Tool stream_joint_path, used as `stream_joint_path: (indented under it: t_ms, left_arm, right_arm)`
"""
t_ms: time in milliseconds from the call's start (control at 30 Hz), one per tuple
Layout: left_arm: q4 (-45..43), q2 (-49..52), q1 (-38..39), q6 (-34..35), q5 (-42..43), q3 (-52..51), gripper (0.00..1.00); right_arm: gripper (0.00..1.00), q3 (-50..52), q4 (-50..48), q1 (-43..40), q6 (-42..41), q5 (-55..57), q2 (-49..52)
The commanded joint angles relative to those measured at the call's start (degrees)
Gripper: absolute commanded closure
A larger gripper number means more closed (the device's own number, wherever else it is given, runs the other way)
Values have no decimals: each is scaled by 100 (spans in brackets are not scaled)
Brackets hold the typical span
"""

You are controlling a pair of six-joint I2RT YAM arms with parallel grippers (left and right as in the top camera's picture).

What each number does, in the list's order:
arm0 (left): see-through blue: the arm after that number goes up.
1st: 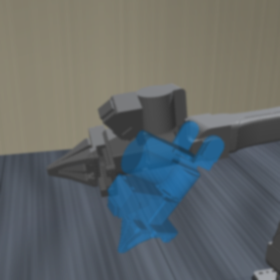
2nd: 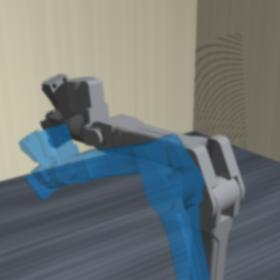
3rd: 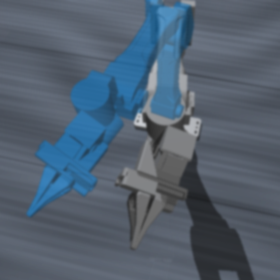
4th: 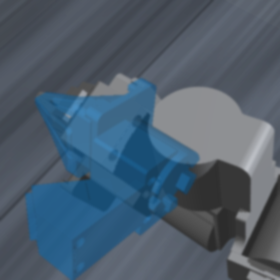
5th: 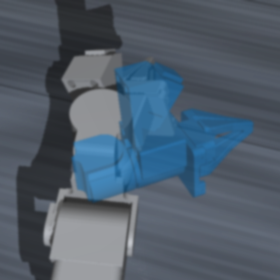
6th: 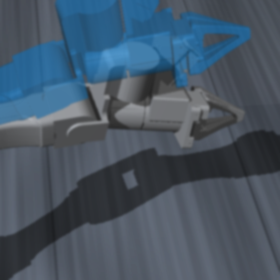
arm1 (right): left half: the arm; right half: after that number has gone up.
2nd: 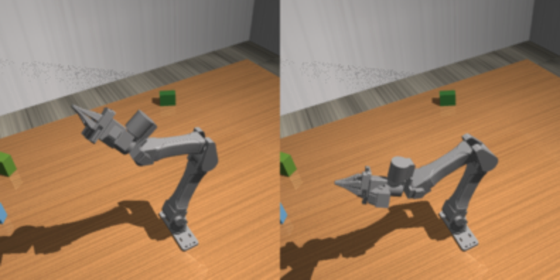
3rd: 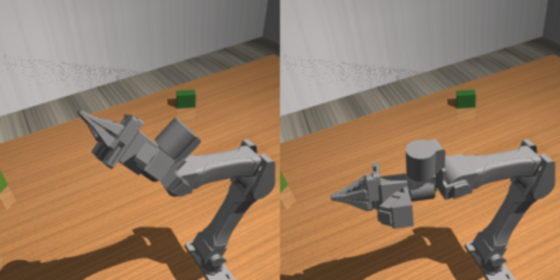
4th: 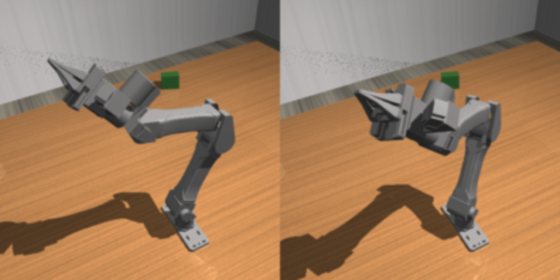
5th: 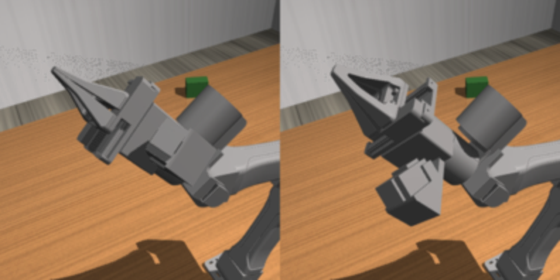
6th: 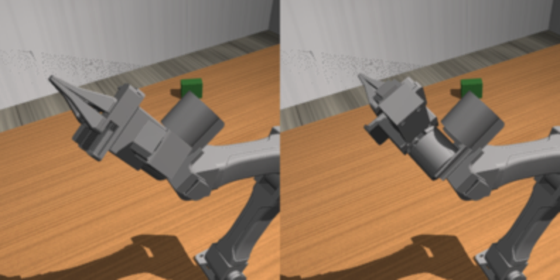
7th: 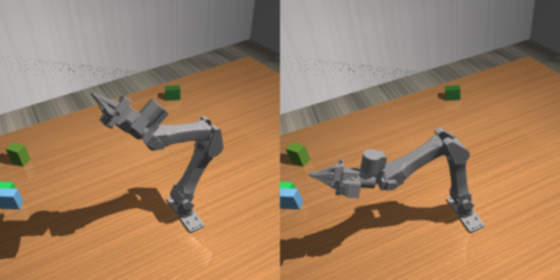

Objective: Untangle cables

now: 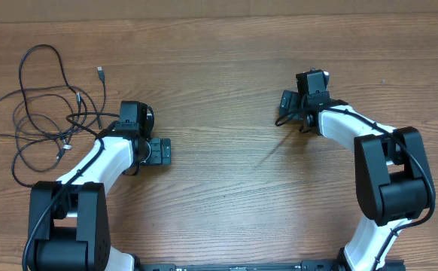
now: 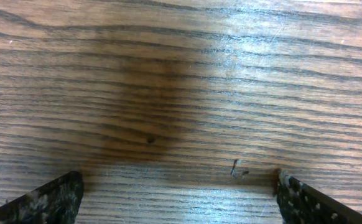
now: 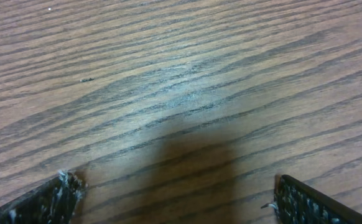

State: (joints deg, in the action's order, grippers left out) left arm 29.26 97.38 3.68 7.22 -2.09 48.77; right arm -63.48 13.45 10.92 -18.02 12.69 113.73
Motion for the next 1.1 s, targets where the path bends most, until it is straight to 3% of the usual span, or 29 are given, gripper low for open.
stream_joint_path:
  t_ms: [0,400,1067]
  left_arm:
    - [111,636,-66,162,149,-573,0]
    - [48,26,-63,162,149,-573,1]
    - [50,-4955,-66,162,149,-573,0]
  right_arm:
    - [0,472,197,-26,-278,-975,715]
    - [0,472,199,-26,-278,-975,715]
    - [0,472,199,-26,-278,-975,715]
